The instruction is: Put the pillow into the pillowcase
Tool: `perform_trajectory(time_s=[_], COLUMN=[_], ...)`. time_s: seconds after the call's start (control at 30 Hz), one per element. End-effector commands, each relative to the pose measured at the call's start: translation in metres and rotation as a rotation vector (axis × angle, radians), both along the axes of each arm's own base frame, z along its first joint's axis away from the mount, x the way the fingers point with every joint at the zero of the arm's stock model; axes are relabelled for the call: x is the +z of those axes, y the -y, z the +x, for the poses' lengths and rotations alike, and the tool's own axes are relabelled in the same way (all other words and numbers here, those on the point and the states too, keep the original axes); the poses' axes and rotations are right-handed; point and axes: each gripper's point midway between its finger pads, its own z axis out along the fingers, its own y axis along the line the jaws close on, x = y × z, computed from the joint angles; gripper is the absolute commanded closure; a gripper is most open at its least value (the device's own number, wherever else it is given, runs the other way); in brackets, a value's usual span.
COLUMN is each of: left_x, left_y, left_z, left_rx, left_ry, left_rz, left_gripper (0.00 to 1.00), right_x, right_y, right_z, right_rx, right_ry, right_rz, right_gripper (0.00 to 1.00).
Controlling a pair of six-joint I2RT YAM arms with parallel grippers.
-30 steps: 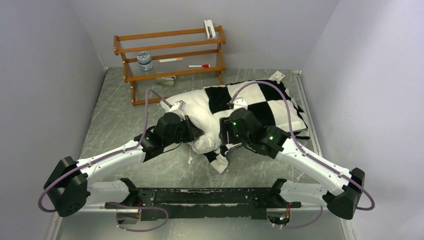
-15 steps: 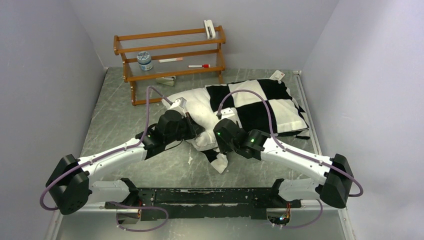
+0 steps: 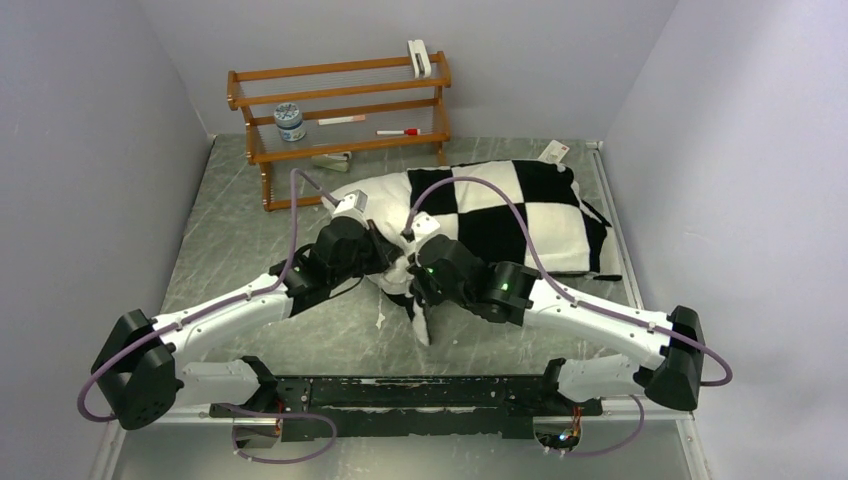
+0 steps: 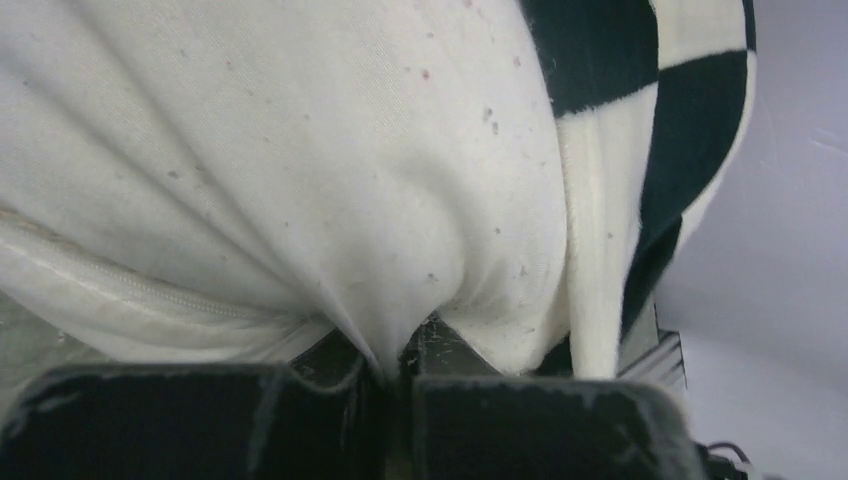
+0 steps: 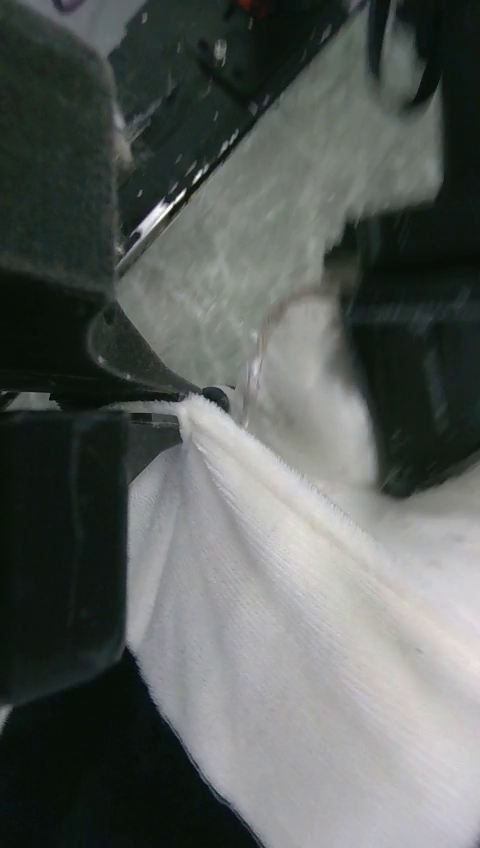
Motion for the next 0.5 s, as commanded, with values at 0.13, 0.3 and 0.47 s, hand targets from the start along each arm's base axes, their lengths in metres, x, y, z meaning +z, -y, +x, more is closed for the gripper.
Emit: perform_trajectory(time_s=[0.13, 0.3, 0.47], left_x=[0.020, -0.025, -0.037], left_y=[0.019, 0.024, 0.026], left_z=[0.001, -0.019, -0.034], left_rx=[0.019, 0.016, -0.035], left_ry=[0.068, -0.012, -0.064], left_rz=[0.010, 0.027, 0.018], left_gripper=[0.95, 0.95, 0.95], right_x=[0.124, 0.097, 0.055], right_y=[-0.097, -0.083, -0.036], right_z=[-0.042, -0.059, -0.035], right_rx=[0.325, 0.280, 0.004], right_ry=[0.123, 0.039, 0.020], right_rz=[0.524, 0.692, 0.595], right_gripper=[1.00, 1.00, 0.95])
